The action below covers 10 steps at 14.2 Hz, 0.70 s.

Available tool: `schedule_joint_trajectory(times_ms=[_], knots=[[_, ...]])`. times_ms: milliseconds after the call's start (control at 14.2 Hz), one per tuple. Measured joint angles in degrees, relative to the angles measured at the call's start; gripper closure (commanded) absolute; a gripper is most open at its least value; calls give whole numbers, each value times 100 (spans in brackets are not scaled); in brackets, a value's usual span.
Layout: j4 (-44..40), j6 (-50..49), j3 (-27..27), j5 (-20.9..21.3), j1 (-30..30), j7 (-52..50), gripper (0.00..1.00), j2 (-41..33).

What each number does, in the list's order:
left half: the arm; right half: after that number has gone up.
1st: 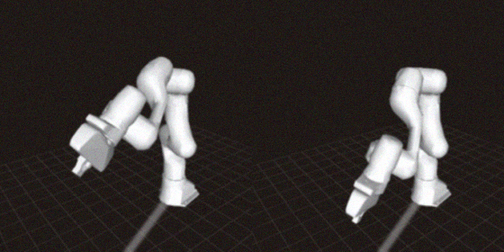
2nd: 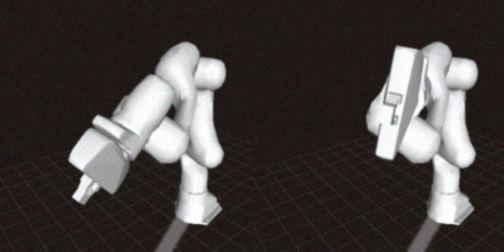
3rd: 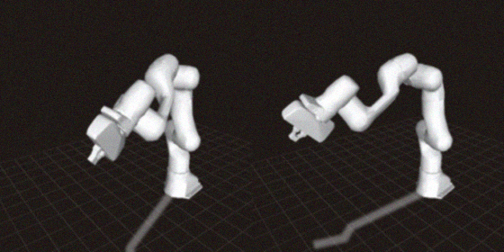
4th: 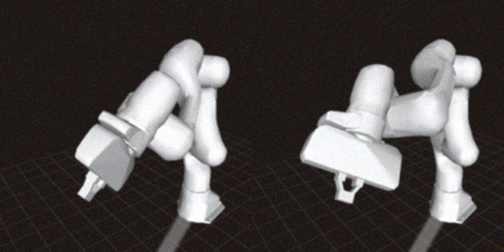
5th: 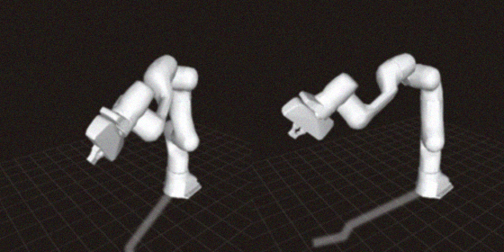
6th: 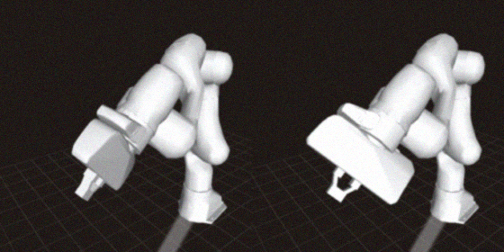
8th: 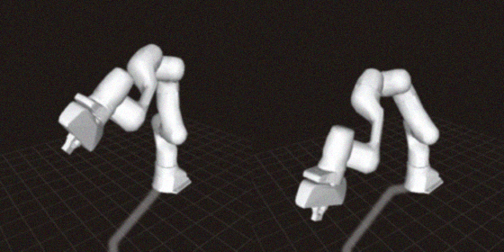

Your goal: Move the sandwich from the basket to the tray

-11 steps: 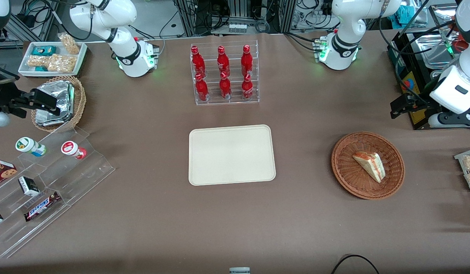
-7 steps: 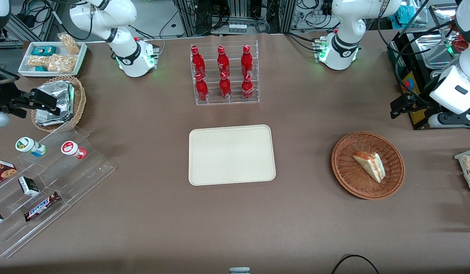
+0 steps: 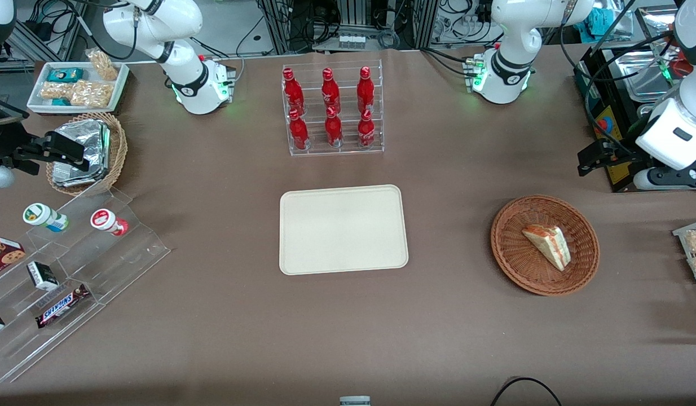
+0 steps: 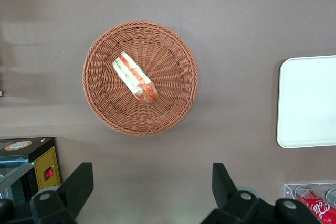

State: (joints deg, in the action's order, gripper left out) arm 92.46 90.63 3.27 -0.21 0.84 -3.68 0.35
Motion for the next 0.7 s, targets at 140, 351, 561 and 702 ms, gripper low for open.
schedule_joint_trajectory(times_ms=[140,351,561,702], knots=[[6,-23,0,0,-1,0,0,13],[118,-65,-5,3,-9,0,0,70],[468,129,-19,5,-69,0,0,285],[813,652,-24,5,-184,0,0,515]])
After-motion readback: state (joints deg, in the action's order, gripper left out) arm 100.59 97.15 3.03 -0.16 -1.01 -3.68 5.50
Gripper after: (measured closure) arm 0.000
